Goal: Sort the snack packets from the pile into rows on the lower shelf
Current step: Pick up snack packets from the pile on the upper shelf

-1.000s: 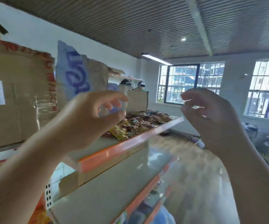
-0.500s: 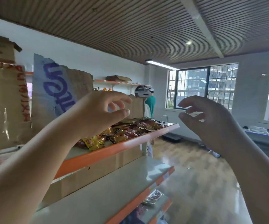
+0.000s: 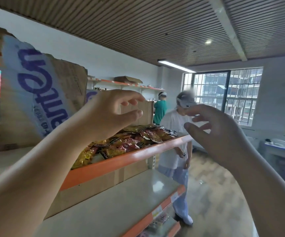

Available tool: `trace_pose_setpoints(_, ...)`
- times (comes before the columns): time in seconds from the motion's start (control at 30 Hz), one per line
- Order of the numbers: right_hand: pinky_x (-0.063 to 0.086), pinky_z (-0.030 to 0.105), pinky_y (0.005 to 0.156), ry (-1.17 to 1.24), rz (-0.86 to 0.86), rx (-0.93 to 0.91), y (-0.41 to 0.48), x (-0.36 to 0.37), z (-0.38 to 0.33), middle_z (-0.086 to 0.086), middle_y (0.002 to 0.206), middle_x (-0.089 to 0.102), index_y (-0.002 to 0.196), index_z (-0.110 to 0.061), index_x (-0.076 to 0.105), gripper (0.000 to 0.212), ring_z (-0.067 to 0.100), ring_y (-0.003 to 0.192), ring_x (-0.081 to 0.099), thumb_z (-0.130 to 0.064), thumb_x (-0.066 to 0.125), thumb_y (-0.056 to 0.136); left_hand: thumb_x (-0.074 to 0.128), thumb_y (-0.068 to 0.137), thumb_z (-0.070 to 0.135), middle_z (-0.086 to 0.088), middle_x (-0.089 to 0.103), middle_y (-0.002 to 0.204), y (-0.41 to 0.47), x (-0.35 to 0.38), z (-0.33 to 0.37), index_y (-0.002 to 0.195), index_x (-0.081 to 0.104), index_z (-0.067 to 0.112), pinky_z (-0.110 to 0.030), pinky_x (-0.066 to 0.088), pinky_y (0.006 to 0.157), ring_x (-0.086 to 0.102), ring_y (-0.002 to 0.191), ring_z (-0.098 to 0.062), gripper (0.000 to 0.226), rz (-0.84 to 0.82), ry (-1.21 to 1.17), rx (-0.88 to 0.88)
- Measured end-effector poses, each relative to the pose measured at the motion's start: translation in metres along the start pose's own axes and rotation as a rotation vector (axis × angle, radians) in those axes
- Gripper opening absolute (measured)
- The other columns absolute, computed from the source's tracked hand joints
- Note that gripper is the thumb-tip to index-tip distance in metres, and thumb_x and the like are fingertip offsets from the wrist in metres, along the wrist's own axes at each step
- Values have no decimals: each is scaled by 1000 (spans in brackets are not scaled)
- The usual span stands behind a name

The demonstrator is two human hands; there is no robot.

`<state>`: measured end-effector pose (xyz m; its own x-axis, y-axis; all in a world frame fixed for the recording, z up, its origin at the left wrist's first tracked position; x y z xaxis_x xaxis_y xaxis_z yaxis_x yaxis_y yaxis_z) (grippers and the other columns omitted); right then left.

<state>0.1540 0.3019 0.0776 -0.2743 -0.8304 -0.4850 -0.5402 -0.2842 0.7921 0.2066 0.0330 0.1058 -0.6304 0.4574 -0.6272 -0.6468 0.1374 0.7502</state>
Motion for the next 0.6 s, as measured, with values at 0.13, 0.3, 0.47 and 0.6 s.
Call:
trace_pose_setpoints(0.13,48,26,78,-28,-54,-57,37,39,39,-24,108,63,114,-39,68,27,-11,100,57,-37,69,87,50,85,69,31,62,116,35,25,-30,129,58,55,-26,52,86,58,111,7,47,-35,21,-17)
trace_pose_setpoints(0.3,49,23,77,36,-123,-77,85,95,82,-22,107,64,102,-64,58,25,-7,98,57,-52,68,82,56,89,63,30,62,109,79,47,-60,131,62,48,-22,51,78,60,103,6,45,-108,57,-52)
trace_pose_setpoints(0.47,48,18,75,137,-179,-103,132,148,102,-35,106,58,92,-72,54,25,-12,99,55,-69,51,67,57,86,65,25,65,105,100,63,-88,124,63,50,-27,54,81,61,97,6,42,-223,156,-142)
trace_pose_setpoints(0.6,42,6,64,164,-306,-178,157,190,114,-48,100,56,93,-73,53,24,-24,96,52,-70,47,70,60,95,58,27,64,106,106,79,-121,124,62,53,-23,49,79,60,95,7,29,-358,264,-272)
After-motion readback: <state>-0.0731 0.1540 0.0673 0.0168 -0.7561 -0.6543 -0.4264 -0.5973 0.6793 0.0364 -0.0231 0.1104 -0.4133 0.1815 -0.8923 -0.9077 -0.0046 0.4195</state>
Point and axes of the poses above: each hand's wrist, its own y-axis towards the middle knuckle, its own x-axis out of the palm, z = x × y, the point moved 3 cm from there along y, towards the middle knuckle
